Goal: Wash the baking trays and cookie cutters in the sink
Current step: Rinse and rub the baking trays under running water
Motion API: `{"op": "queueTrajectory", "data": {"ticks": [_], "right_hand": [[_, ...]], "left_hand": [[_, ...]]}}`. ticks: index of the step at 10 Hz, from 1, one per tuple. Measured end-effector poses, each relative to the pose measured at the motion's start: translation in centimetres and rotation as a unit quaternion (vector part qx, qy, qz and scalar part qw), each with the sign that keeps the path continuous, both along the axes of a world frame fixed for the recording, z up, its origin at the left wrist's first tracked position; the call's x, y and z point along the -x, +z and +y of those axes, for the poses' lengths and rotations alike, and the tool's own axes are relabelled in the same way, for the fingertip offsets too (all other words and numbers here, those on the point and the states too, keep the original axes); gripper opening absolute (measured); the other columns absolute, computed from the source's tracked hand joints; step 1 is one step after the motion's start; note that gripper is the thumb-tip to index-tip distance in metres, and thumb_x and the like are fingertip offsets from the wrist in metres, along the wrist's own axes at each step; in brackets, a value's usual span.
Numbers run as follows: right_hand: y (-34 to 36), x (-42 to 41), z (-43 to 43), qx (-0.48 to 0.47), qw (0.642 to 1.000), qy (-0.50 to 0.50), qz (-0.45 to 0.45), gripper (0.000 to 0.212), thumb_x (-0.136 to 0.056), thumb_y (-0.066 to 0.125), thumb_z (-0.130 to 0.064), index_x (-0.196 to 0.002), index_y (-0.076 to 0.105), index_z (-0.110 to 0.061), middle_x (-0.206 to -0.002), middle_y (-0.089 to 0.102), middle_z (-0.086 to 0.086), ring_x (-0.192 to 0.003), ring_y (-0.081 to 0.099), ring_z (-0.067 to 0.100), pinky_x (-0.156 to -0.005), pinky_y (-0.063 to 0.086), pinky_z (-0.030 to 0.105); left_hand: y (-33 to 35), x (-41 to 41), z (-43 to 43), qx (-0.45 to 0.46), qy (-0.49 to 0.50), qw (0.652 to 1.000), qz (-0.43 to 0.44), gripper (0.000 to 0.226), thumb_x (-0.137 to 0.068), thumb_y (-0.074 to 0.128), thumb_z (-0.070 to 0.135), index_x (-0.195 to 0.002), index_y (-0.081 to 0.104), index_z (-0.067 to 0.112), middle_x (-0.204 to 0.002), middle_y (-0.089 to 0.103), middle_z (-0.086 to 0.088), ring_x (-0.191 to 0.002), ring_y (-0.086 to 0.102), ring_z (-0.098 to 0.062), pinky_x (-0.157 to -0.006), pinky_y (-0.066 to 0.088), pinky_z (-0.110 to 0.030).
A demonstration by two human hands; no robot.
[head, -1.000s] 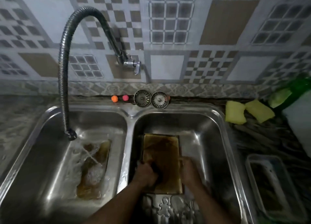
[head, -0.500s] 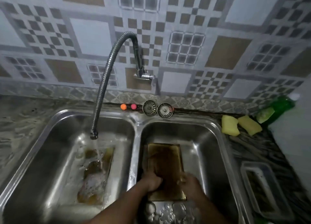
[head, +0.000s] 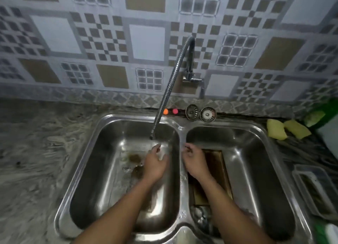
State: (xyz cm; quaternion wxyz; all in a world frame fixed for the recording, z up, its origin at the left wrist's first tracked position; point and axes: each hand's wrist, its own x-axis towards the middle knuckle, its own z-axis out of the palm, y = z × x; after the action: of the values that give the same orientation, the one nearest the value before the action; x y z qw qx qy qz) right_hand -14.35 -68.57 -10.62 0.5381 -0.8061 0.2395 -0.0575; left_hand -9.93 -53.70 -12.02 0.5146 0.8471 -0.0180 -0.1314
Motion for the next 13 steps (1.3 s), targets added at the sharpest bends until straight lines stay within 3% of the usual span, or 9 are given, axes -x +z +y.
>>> {"op": "queueTrajectory", "data": {"ticks": [2,3,4,5,6,7,8,10,13], "right_hand": [[-5.5,-1.5,8.7,-0.025,0.986,0.107,0.126,0.035,-0.094,0.062,-0.022,-0.127,0.058,-0.015,-0.112,0.055,-0.003,-0.101,0.056,0.013,-0.082,0.041,0.017],[-8.8,0.0,11.6,-0.030,0.972,0.111,0.205,0.044,-0.093,0.065,-0.021,-0.135,0.053,-0.013,-0.127,0.058,0.006,-0.109,0.060,0.019,-0.075,0.050,0.014],[-9.6,0.4,13.2,-0.045,0.965,0.111,0.232,0.024,-0.098,0.054,-0.014,-0.122,0.058,-0.018,-0.119,0.061,0.007,-0.116,0.058,0.028,-0.096,0.048,0.032],[-9.7,-0.4,14.2,-0.014,0.967,0.148,0.209,0.024,-0.084,0.063,-0.046,-0.095,0.067,-0.026,-0.102,0.066,0.002,-0.105,0.063,0.026,-0.097,0.051,0.040],[-12.3,-0.7,14.9,-0.149,0.963,0.076,0.209,0.044,-0.081,0.057,-0.067,-0.103,0.073,-0.034,-0.110,0.071,0.004,-0.104,0.067,0.029,-0.092,0.055,0.050],[-14.2,-1.1,15.8,-0.117,0.959,0.022,0.256,0.048,-0.085,0.045,-0.072,-0.105,0.071,-0.036,-0.107,0.071,0.000,-0.104,0.066,0.026,-0.092,0.053,0.048],[-14.4,-1.7,16.2,-0.007,0.964,0.010,0.265,0.042,-0.085,0.030,-0.055,-0.104,0.059,-0.031,-0.104,0.064,-0.007,-0.101,0.063,0.017,-0.089,0.051,0.038],[-12.4,-2.2,16.1,0.045,0.987,0.042,0.149,0.029,-0.085,0.053,-0.021,-0.106,0.062,-0.037,-0.093,0.069,-0.016,-0.085,0.067,0.000,-0.072,0.060,0.029],[-3.7,-2.9,15.7,0.035,0.996,0.026,0.082,0.027,-0.082,0.059,-0.005,-0.104,0.068,-0.017,-0.064,0.064,0.001,-0.053,0.058,0.007,-0.051,0.052,0.024]], "left_hand": [[-3.9,-1.9,11.5,-0.143,-0.004,0.989,0.042,0.039,-0.087,0.070,0.025,-0.125,0.064,0.019,-0.114,0.071,-0.006,-0.104,0.066,-0.026,-0.086,0.053,-0.031],[-6.0,-2.1,14.9,-0.220,-0.030,0.972,0.078,0.033,-0.090,0.063,0.028,-0.123,0.066,0.025,-0.106,0.070,-0.003,-0.092,0.064,-0.022,-0.069,0.044,-0.022],[-8.0,-2.3,17.1,-0.252,-0.131,0.954,0.099,0.023,-0.101,0.049,0.024,-0.114,0.066,0.017,-0.112,0.068,-0.006,-0.100,0.064,-0.019,-0.075,0.039,-0.015],[-10.0,-4.1,18.3,-0.244,-0.112,0.956,0.115,0.020,-0.101,0.051,0.023,-0.111,0.066,0.014,-0.110,0.069,-0.011,-0.100,0.066,-0.024,-0.078,0.049,-0.018],[-11.2,-5.7,18.4,-0.240,-0.098,0.961,0.099,0.050,-0.098,0.033,0.031,-0.132,0.056,0.003,-0.124,0.064,-0.019,-0.110,0.063,-0.034,-0.094,0.047,-0.025],[-12.4,-5.9,18.9,-0.252,-0.100,0.959,0.088,0.041,-0.104,0.038,0.022,-0.142,0.047,0.012,-0.127,0.060,-0.014,-0.113,0.060,-0.031,-0.101,0.044,-0.035],[-12.7,-5.7,19.0,-0.217,-0.059,0.971,0.084,0.029,-0.107,0.039,0.025,-0.130,0.057,0.025,-0.120,0.064,-0.004,-0.107,0.059,-0.021,-0.095,0.046,-0.028],[-13.0,-5.6,19.2,-0.171,0.019,0.971,0.166,0.030,-0.104,0.046,0.012,-0.130,0.060,0.007,-0.128,0.063,-0.012,-0.116,0.060,-0.029,-0.091,0.045,-0.028],[-10.0,-4.4,18.0,-0.210,0.003,0.949,0.237,0.039,-0.101,0.052,0.020,-0.134,0.054,-0.001,-0.139,0.054,-0.018,-0.127,0.052,-0.030,-0.100,0.039,-0.029]]}}
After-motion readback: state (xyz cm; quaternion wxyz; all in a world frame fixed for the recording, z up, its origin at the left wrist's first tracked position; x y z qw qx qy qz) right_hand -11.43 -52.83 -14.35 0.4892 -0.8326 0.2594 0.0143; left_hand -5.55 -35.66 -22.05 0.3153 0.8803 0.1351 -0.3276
